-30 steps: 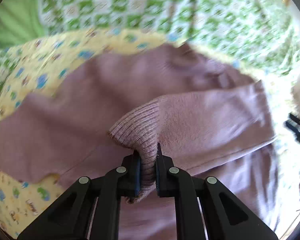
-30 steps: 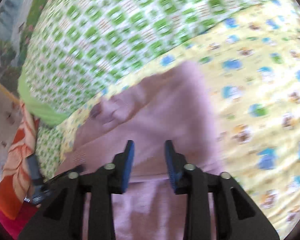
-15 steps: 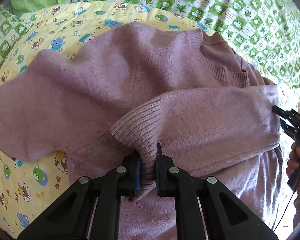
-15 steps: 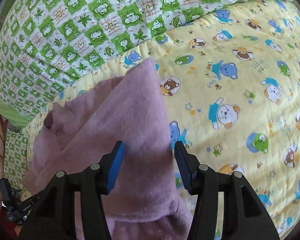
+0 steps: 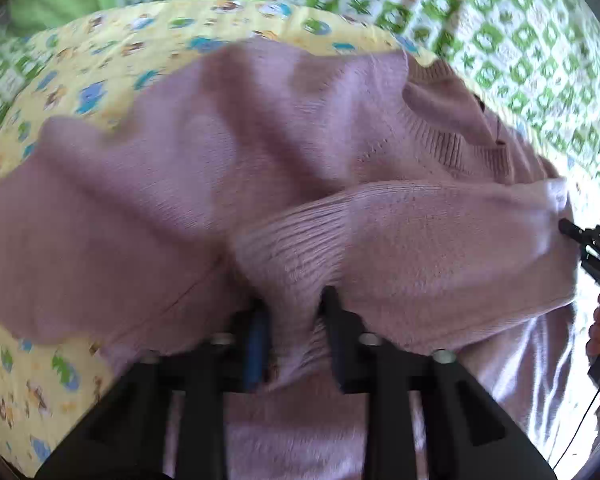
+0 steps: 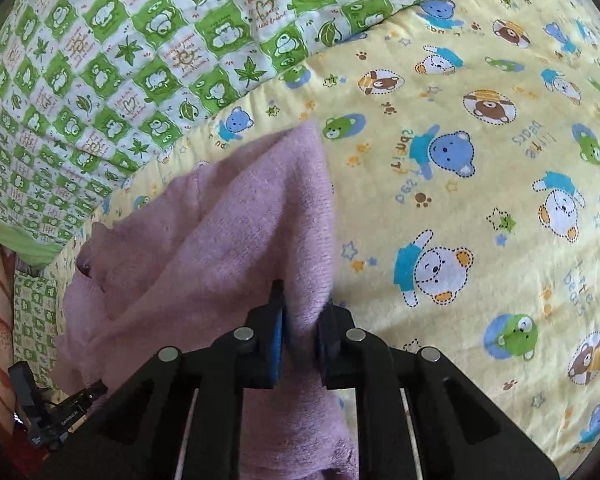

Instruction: Fold small clothes

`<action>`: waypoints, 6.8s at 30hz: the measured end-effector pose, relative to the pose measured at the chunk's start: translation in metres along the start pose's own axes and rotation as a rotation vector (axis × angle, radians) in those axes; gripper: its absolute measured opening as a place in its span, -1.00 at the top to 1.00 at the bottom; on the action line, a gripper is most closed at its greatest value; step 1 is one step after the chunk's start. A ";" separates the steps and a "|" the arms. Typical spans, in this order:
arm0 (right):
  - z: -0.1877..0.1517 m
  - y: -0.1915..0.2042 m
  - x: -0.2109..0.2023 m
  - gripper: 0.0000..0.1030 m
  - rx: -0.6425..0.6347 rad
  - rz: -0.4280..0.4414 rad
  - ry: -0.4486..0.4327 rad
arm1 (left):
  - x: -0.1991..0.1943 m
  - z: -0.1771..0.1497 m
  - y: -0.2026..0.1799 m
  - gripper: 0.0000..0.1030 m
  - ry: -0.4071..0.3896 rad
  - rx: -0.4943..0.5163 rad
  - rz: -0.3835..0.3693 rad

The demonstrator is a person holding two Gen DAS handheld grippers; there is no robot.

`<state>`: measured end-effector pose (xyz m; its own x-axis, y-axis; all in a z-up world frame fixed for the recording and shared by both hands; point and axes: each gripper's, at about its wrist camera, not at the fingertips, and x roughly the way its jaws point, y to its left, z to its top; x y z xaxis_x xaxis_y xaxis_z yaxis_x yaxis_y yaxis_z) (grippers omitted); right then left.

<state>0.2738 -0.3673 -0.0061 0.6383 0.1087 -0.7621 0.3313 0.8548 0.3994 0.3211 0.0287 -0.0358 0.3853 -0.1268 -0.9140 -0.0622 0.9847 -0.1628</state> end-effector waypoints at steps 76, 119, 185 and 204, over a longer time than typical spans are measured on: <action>-0.164 0.059 -0.085 0.04 -0.127 0.086 0.127 | -0.068 -0.049 0.291 0.83 -0.152 -0.756 0.078; -0.146 0.100 -0.062 -0.25 -0.228 0.157 0.118 | -0.086 -0.043 0.002 -0.18 -0.108 -0.034 -0.154; -0.058 0.012 -0.032 0.22 -0.062 0.192 0.104 | -0.033 -0.041 0.087 -0.16 -0.124 -0.321 0.262; -0.062 0.022 -0.013 0.86 -0.257 0.012 0.271 | -0.033 -0.047 0.089 -0.15 -0.135 -0.349 0.246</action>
<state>0.2298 -0.3180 -0.0191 0.4222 0.2207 -0.8792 0.1174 0.9484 0.2945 0.2593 0.1151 -0.0375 0.4351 0.1455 -0.8886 -0.4653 0.8812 -0.0836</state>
